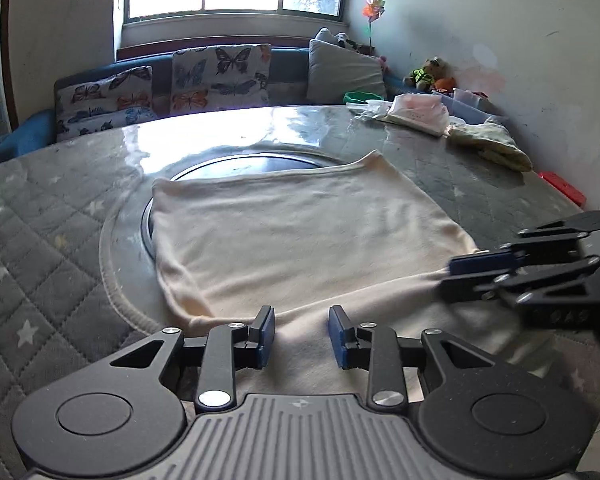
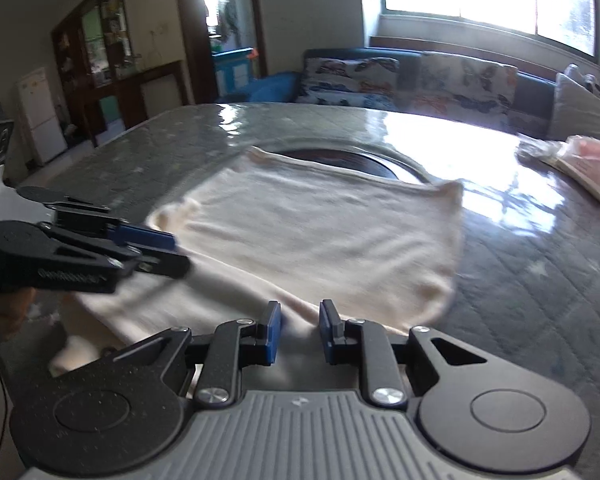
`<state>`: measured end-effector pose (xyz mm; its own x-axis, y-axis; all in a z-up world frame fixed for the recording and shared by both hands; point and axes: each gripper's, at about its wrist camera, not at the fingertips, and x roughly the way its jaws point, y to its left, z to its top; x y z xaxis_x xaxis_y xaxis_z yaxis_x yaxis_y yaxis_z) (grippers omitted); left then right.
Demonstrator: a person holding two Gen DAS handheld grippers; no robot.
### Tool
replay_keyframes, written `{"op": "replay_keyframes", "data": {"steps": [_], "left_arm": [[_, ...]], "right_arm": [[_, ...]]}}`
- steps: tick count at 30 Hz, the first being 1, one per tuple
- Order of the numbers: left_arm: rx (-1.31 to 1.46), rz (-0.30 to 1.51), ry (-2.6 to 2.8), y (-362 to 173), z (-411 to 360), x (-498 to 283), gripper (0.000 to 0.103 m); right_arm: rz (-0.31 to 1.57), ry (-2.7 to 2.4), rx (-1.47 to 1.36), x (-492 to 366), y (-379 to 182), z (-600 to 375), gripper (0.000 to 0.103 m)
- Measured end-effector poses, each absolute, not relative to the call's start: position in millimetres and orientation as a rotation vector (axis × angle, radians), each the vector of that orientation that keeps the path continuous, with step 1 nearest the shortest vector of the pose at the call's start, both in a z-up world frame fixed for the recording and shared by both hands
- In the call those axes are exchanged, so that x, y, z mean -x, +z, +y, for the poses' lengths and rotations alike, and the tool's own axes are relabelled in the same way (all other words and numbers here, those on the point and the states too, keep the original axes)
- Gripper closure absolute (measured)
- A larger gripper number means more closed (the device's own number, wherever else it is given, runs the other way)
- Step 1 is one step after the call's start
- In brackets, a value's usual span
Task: Fold clothes
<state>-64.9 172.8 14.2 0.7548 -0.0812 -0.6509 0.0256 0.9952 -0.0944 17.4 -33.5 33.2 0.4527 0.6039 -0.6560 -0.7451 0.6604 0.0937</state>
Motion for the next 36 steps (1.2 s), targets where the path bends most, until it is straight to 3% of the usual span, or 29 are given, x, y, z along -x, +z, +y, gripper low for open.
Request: {"op": "replay_keyframes", "data": {"steps": [36], "left_arm": [[-0.103,0.699,-0.118,22,148,141,0.048]], "right_arm": [[0.669,0.925,0.376,38,39,-57,0.083]]}}
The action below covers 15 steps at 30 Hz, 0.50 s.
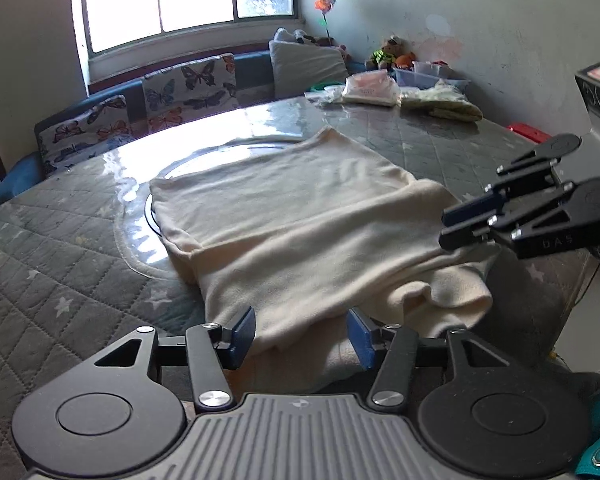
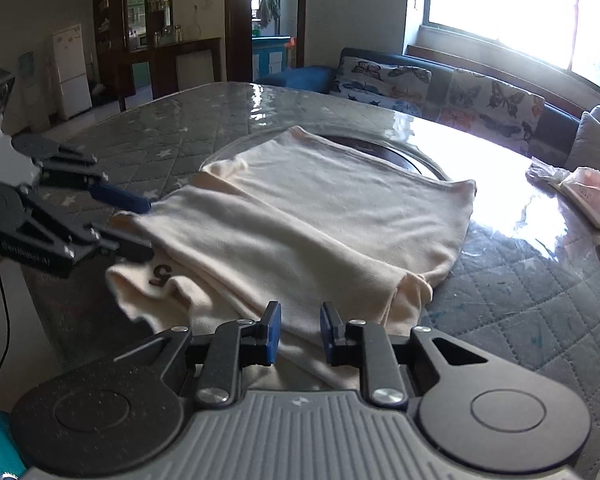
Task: Fold clothes
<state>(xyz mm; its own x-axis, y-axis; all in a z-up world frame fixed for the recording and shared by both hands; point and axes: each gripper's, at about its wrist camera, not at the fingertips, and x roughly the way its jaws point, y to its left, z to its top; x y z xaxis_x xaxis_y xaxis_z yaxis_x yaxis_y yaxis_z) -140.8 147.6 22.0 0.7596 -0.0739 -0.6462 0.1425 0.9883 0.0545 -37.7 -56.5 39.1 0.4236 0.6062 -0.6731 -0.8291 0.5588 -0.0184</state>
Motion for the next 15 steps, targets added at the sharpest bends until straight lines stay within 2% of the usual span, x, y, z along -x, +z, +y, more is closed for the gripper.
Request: {"op": "replay_keyframes", "data": {"steps": [8,15], "left_arm": [[-0.094,0.728,-0.101,12,153,140,0.048],[-0.040,0.671,-0.077,22,160,146,0.049]], "right_arm": [[0.670,0.915,0.381,41,40,-61,0.080],[0.659,0.908,0.373,45,43,-64,0.079]]}}
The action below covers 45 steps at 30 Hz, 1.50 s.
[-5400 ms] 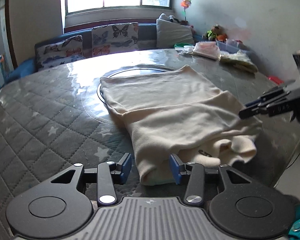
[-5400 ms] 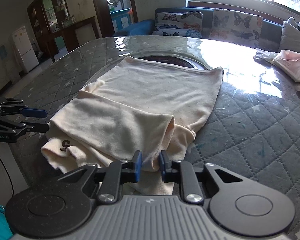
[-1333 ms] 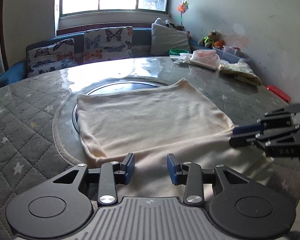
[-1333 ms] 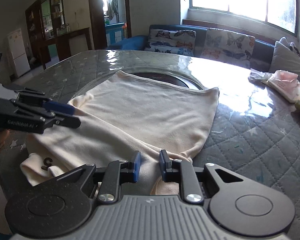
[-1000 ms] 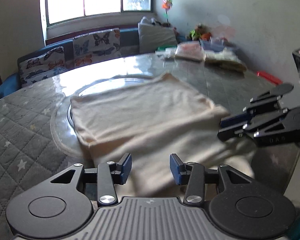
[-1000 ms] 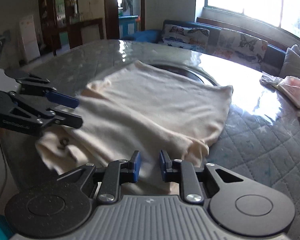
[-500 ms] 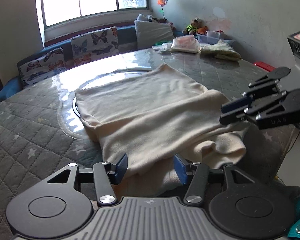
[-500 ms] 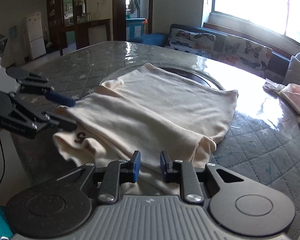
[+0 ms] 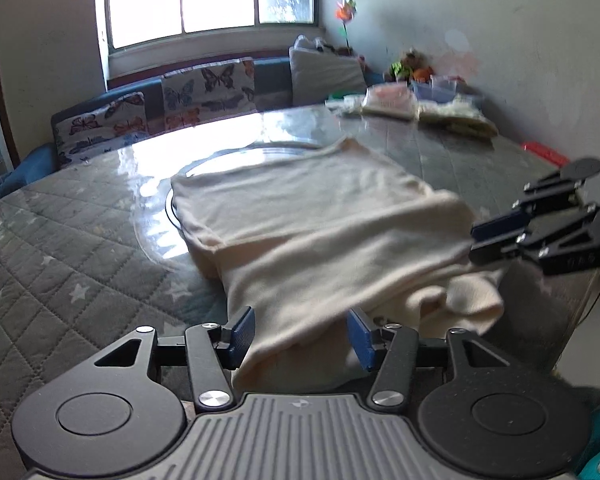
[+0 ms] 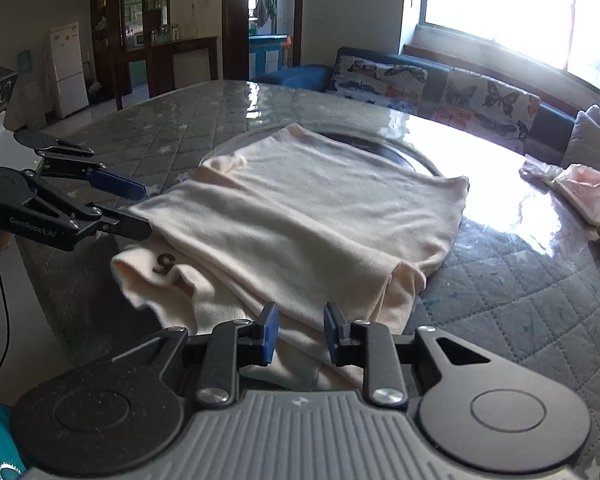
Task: Fold clothes
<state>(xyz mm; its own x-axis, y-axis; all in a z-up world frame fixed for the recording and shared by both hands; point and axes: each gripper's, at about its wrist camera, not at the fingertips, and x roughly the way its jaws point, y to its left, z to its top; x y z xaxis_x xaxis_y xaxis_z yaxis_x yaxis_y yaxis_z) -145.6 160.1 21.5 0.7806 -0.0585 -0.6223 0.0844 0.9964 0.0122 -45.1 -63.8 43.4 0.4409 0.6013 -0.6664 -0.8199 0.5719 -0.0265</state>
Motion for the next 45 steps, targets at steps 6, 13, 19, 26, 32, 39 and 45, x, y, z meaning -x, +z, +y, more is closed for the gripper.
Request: {"op": "replay_keyframes", "data": {"steps": [6,13,19,26,32,39,45], "left_arm": [[0.002,0.675,-0.072,20,162,137,0.057],[-0.013,0.703,-0.082,12,163,137,0.056],[-0.066,0.682,-0.128,21,158,148,0.056],[-0.119,0.679,-0.209,29,148,172,0.051],[-0.170,0.686,-0.288,27,129,179,0.051],[-0.232,0.689,-0.330,17,113,179,0.049],[-0.283,0.663,-0.303,12,108,176,0.053]], "right_arm": [[0.646,0.879,0.340,36,44,-61,0.079],[0.675,0.861,0.320,29,45,-69,0.079],[0.671,0.835,0.301,10,43,-64,0.079],[0.664,0.833,0.287,2,48,-66,0.079],[0.690,0.831,0.290,-3,37,-61,0.079],[0.647,0.902,0.378,25,55,-74,0.077],[0.626,0.963,0.488,49,59,-79,0.067]]}}
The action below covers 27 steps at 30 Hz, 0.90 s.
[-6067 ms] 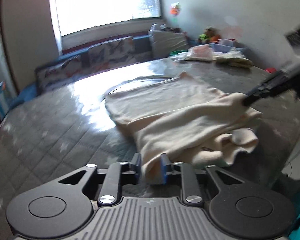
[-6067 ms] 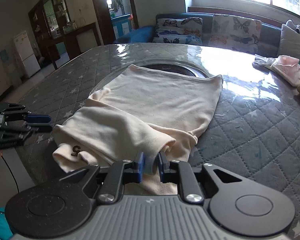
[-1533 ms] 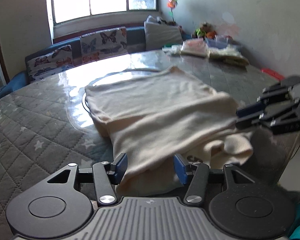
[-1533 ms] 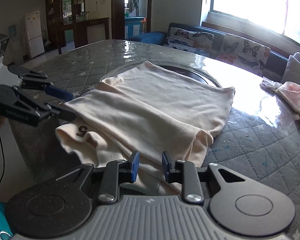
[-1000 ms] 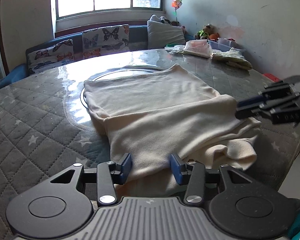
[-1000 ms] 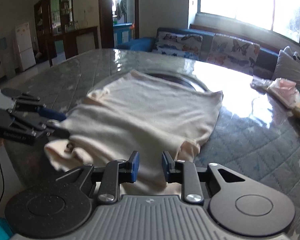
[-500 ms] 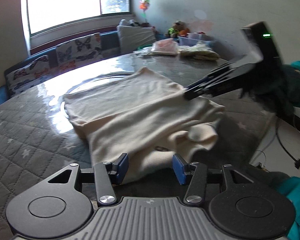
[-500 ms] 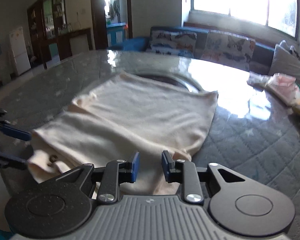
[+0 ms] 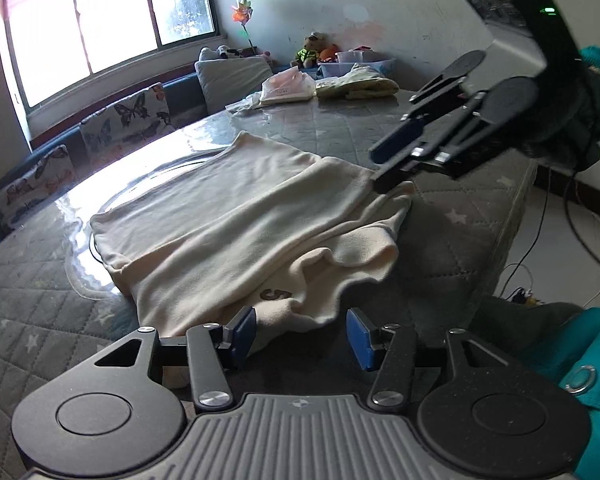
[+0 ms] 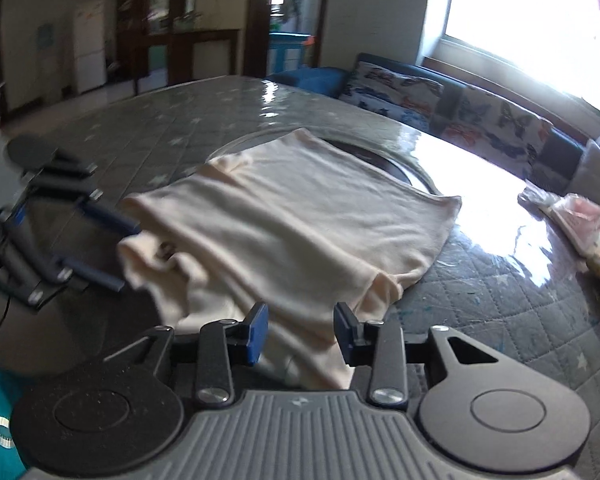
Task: Fold clothes
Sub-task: 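Grasp the shirt's folded side edge with the left gripper while the right gripper grasps the hem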
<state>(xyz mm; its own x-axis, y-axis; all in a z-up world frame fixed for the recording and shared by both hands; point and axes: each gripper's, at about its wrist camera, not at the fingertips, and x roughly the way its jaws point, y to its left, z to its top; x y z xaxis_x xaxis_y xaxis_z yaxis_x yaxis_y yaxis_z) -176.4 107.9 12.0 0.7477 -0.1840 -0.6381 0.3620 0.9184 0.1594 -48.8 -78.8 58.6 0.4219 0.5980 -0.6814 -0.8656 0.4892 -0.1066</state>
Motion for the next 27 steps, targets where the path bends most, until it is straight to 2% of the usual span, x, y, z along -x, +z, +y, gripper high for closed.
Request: {"op": "replay_keyframes", "data": {"steps": [4,5,10,18,20,23,24,25,27], "left_arm": [[-0.272,0.658,-0.276,12,111,173,0.082],[-0.265,0.659,-0.267,12,112,172,0.086],[-0.228,0.621,-0.241,24,118,164,0.089],[-0.145,0.608,-0.236,39,131,132,0.089],[-0.130,0.613,-0.230,39,134,124,0.089],[-0.092,0.626,-0.234,38,140,116,0.089],[-0.084,0.630,-0.238,38,141,116,0.089],[-0.079,0.631,-0.242,37,143,117,0.085],[-0.078,0.627,-0.249,37,146,123,0.081]], "right_arm": [[0.614,1.009,0.551,64,55,-79,0.060],[0.606,1.026,0.581,69,53,-77,0.060],[0.580,1.087,0.641,81,44,-73,0.051],[0.515,1.111,0.657,81,31,-56,0.050],[0.511,1.100,0.634,74,30,-52,0.053],[0.531,1.097,0.592,66,31,-48,0.066],[0.545,1.096,0.573,62,32,-46,0.078],[0.571,1.098,0.538,57,34,-47,0.085],[0.614,1.098,0.472,47,39,-47,0.089]]}}
